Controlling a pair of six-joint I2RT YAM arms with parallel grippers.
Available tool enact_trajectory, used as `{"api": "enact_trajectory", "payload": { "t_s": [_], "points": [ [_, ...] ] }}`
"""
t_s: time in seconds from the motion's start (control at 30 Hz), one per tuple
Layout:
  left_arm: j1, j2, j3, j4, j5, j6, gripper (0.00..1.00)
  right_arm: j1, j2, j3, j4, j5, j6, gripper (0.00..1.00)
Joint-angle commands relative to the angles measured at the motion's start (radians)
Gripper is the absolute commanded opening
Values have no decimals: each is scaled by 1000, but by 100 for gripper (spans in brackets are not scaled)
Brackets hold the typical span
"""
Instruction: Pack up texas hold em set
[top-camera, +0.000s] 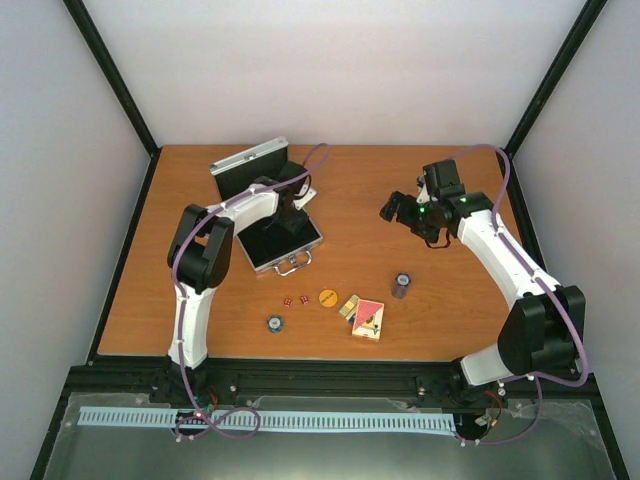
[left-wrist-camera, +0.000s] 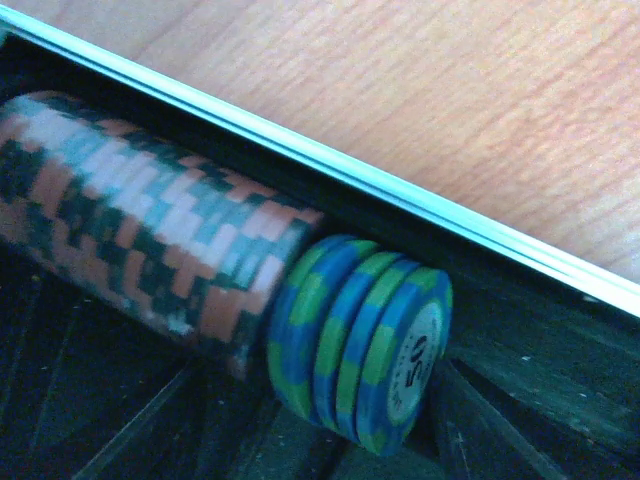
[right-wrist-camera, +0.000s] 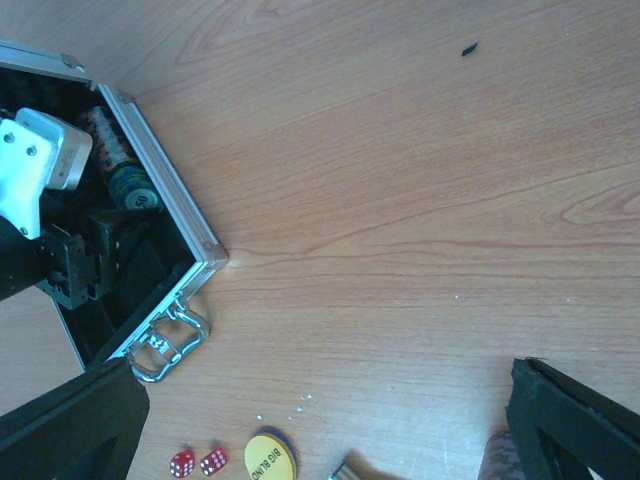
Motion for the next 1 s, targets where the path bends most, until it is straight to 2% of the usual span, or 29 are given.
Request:
{"api": "enact_trajectory", "payload": {
  "t_s": [0.0, 0.17, 0.53, 0.73, 0.97],
  "points": [
    [4, 5, 9, 56, -91, 4, 65, -7, -15, -16, 12, -11, -12, 100],
    [4, 20, 25, 76, -148, 2, 67, -7, -17, -15, 5, -9, -18, 100],
    [6, 30, 46, 86, -156, -14, 70, -6, -20, -25, 5, -8, -11, 100],
    [5, -31, 6, 84, -89, -16, 77, -7, -28, -28, 8, -14, -2, 100],
    [6, -125, -28, 45, -6, -15, 80, -7, -30, -36, 5, -18, -5, 100]
  ]
}}
